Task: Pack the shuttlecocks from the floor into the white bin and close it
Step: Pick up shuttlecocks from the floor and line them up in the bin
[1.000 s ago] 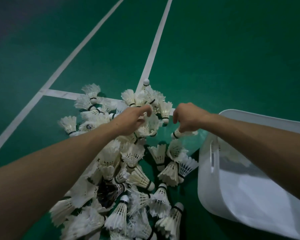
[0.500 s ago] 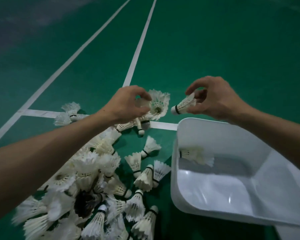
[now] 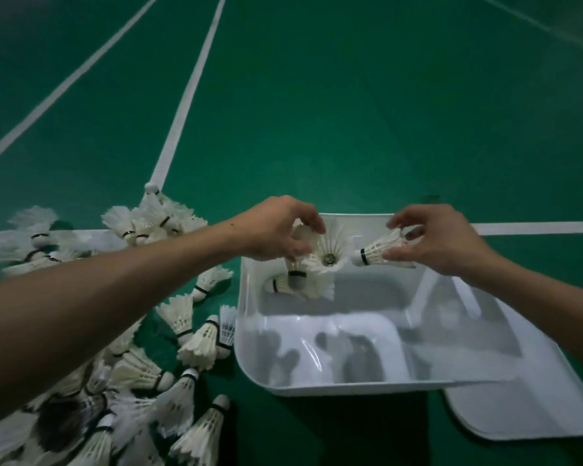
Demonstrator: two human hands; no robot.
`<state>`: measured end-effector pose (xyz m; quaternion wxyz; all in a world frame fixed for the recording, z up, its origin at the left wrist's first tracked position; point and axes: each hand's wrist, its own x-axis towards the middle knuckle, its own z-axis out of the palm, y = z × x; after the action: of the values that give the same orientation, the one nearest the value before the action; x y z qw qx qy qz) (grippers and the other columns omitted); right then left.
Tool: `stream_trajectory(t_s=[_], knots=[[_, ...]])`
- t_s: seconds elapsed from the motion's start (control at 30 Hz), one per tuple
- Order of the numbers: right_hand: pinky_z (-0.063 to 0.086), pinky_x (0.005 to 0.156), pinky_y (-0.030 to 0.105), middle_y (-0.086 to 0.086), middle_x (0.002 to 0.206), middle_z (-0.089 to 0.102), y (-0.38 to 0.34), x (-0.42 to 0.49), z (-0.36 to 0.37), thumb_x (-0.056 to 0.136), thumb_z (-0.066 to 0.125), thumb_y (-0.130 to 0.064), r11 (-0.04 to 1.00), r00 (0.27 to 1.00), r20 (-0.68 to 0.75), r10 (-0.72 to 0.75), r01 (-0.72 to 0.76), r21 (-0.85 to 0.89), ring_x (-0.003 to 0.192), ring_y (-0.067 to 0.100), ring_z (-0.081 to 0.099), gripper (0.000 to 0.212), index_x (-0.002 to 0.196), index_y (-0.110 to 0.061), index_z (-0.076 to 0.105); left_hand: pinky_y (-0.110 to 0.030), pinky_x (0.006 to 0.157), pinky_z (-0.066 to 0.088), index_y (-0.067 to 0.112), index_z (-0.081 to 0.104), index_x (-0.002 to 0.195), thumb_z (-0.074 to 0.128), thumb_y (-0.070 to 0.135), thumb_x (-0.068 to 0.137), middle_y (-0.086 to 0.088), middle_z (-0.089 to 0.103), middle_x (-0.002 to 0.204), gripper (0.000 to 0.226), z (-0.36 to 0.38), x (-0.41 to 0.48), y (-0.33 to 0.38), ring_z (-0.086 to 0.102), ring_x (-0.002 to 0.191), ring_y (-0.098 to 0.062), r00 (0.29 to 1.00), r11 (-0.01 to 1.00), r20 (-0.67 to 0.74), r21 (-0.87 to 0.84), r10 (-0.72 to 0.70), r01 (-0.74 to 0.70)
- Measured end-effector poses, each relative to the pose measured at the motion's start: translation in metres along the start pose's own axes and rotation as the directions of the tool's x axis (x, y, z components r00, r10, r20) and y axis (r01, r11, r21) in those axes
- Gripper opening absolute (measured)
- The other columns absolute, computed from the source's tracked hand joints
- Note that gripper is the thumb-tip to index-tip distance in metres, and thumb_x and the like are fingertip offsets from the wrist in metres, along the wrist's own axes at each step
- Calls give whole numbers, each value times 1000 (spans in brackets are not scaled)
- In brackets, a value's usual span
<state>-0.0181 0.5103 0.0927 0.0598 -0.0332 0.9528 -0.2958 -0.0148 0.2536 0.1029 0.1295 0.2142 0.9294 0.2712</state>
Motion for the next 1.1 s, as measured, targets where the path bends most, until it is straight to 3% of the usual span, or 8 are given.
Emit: stream_trajectory(t_s=[0.07,0.13,0.3,0.43,0.6,0.77,0.93,1.1], knots=[[51,80,29,-2,101,68,12,3,6,62,89,-28,995,1000,19,-9,10,-96,92,15,64,46,104,-22,69,-3,57,40,23,66,110,71,18,83,25,55,85,28,9,4,-3,63,70,-8,998,998,48,-45,-30,32],[51,82,31,0,103,68,22,9,11,62,89,-30,986,999,50,-10,19,-167,87,16,64,50,106,-19,69,-8,58,40,24,66,111,73,21,82,21,58,90,30,17,5,-10,65,73,-12,996,999,80,-1,-50,50],[48,80,30,7,108,67,50,21,36,69,83,-35,950,986,153,62,-11,-311,91,20,58,54,115,-15,63,-21,71,43,25,64,115,70,19,84,8,60,108,32,36,11,-27,56,62,1,952,973,259,200,-163,112],[44,76,27,9,113,65,61,19,62,73,80,-34,945,974,197,113,-45,-323,98,24,57,56,119,-11,60,-23,61,55,20,64,109,66,4,84,3,58,112,30,50,34,-26,64,62,-7,901,977,394,178,-181,118],[47,82,29,6,113,62,59,29,96,71,83,-32,971,968,173,180,-147,-187,101,23,58,54,116,-11,59,-26,57,58,15,62,101,62,-5,84,-8,54,113,27,65,55,-31,61,63,-16,842,967,477,162,-252,197],[46,76,27,5,107,62,51,35,126,69,85,-27,953,949,110,295,-301,39,95,22,61,51,112,-14,60,-36,67,60,13,60,102,63,-5,83,-11,54,113,27,62,55,-46,67,78,-29,822,956,492,88,-287,281],[52,72,25,8,108,65,48,33,140,64,89,-18,865,915,256,313,-386,320,92,18,63,66,122,-13,58,-28,63,59,12,62,115,66,-1,84,-7,52,115,34,62,50,-54,60,69,-18,836,954,462,107,-296,279],[52,73,18,10,121,60,58,29,130,73,77,6,841,884,396,247,-399,365,97,17,61,75,139,-7,44,-26,62,59,12,62,117,65,-1,84,-5,51,113,35,64,53,-50,63,77,-23,830,957,484,57,-277,285]])
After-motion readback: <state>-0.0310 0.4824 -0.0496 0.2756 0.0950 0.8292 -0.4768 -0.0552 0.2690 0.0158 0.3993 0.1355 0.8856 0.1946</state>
